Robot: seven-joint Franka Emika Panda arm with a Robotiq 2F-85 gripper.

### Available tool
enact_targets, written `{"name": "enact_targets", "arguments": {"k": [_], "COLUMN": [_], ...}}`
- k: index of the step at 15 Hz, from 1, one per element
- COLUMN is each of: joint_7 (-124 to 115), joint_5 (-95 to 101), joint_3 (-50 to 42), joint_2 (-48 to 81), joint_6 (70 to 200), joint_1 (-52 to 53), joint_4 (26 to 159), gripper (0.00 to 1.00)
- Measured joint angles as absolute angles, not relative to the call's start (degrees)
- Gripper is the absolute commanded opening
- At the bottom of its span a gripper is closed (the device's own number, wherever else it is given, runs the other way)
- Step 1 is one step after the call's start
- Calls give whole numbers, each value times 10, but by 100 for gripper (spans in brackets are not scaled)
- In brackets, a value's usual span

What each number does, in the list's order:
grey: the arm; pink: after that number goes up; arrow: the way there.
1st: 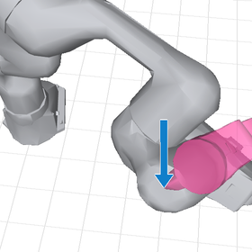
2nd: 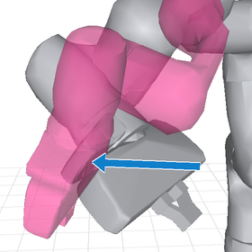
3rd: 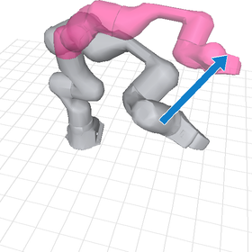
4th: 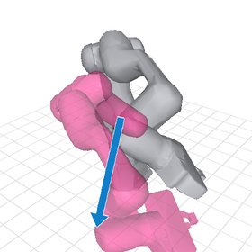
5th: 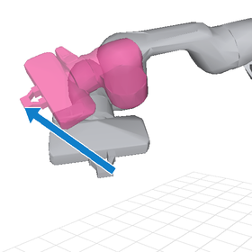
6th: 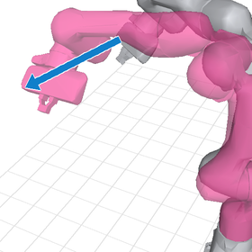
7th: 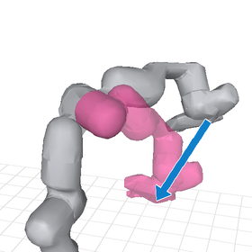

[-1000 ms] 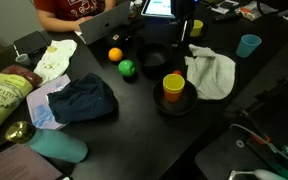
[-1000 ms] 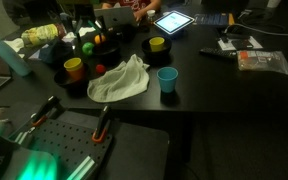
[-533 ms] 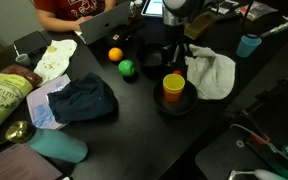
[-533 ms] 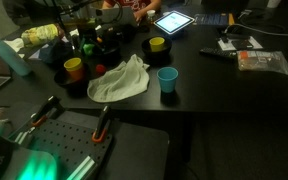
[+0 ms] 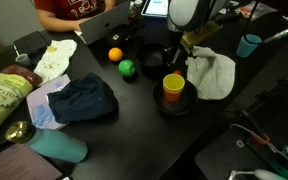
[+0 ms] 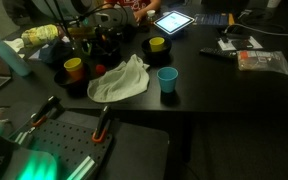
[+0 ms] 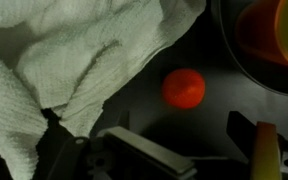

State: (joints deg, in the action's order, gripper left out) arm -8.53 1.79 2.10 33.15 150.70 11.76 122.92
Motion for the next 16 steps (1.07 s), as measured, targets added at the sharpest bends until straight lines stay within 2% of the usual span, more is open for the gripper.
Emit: {"name": "enact_targets", "arguments": {"k": [10, 11, 12, 14, 16], "joint_7": [-129, -132, -134, -138, -142], "joint_5": [3, 3, 3, 3, 2], "joint_3": [28, 27, 26, 24, 24], "joint_2": [389, 395, 400, 408, 413], "joint_6": [1550, 1561, 1570, 1579, 1580], "joint_1": [119, 119, 119, 120, 121], "joint_4": [1229, 1227, 1225, 1221, 1217], "gripper": [100, 95, 75, 69, 55]}}
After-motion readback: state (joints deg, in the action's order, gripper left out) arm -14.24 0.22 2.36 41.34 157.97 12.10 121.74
